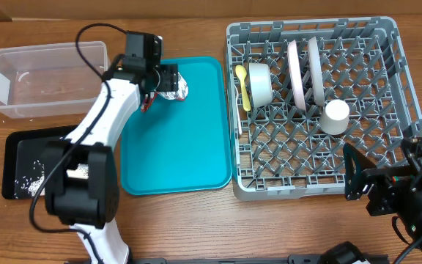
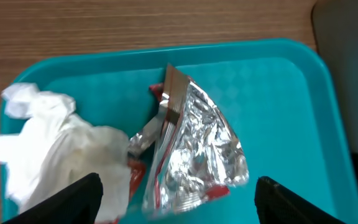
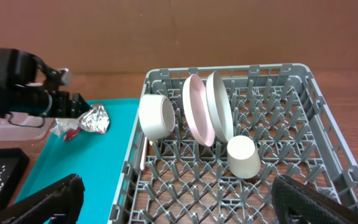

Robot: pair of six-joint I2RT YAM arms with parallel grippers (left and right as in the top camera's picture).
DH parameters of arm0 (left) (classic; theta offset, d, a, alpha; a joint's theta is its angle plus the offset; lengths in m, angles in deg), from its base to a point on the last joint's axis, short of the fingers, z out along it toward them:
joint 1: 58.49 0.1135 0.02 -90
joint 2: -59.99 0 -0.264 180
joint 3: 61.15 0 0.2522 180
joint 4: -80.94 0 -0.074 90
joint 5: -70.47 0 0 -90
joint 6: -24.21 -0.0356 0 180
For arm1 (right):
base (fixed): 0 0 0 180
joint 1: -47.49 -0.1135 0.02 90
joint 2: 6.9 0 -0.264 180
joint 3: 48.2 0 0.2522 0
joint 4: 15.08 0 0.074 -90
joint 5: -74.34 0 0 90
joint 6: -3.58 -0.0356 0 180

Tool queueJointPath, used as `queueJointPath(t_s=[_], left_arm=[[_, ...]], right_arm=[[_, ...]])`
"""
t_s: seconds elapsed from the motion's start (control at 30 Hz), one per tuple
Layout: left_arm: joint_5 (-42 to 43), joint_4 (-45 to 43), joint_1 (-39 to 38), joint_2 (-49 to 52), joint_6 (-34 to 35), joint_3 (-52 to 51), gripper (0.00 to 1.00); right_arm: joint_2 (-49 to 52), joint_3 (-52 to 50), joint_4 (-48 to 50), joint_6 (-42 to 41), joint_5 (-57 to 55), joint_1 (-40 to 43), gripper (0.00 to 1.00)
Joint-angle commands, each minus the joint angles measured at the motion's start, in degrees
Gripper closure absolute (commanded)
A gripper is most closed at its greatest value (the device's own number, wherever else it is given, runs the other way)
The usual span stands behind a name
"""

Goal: Sort waste into correct bins and load items into the dishwasher rack
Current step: 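Grasp the foil with the left gripper and lift it toward the bin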

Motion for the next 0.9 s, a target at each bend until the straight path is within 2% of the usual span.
queueJointPath(t_s=[0.0, 0.3, 0.4, 0.43, 0.47, 0.73, 0.87], left_arm=[[-1.49, -1.7, -0.52, 2.99, -3.1, 0.46, 0.2], [1.11, -3.23, -0.79, 7.21, -2.6, 0.46, 0.52], [1.18, -1.44, -0.85, 7.39, -2.58, 0.46, 0.73], [1.64, -0.94, -0.85, 7.32, -2.6, 0.48, 0.87], [2.27, -0.13, -0.85, 6.91, -2.62, 0.61, 0.95], [2.25, 14.23, -0.46, -3.04, 0.59, 8.24, 0.96], [-2.67, 15.61, 1.03, -10.43, 0.61, 10.67, 0.96]], right_arm=[[-0.22, 0.04, 0.26, 0.07, 0.02, -0.26, 0.0], [-0.22, 0.04, 0.26, 0.07, 0.02, -0.26, 0.0], [-0.22, 0.04, 0.26, 0.07, 0.02, -0.26, 0.0], [-0.22, 0.04, 0.26, 0.07, 0.02, -0.26, 0.0], [-0.22, 0.04, 0.26, 0.07, 0.02, -0.26, 0.0], [-0.22, 0.04, 0.26, 0.07, 0.02, -0.26, 0.0], [-0.22, 0.04, 0.26, 0.07, 0.0, -0.26, 0.0]])
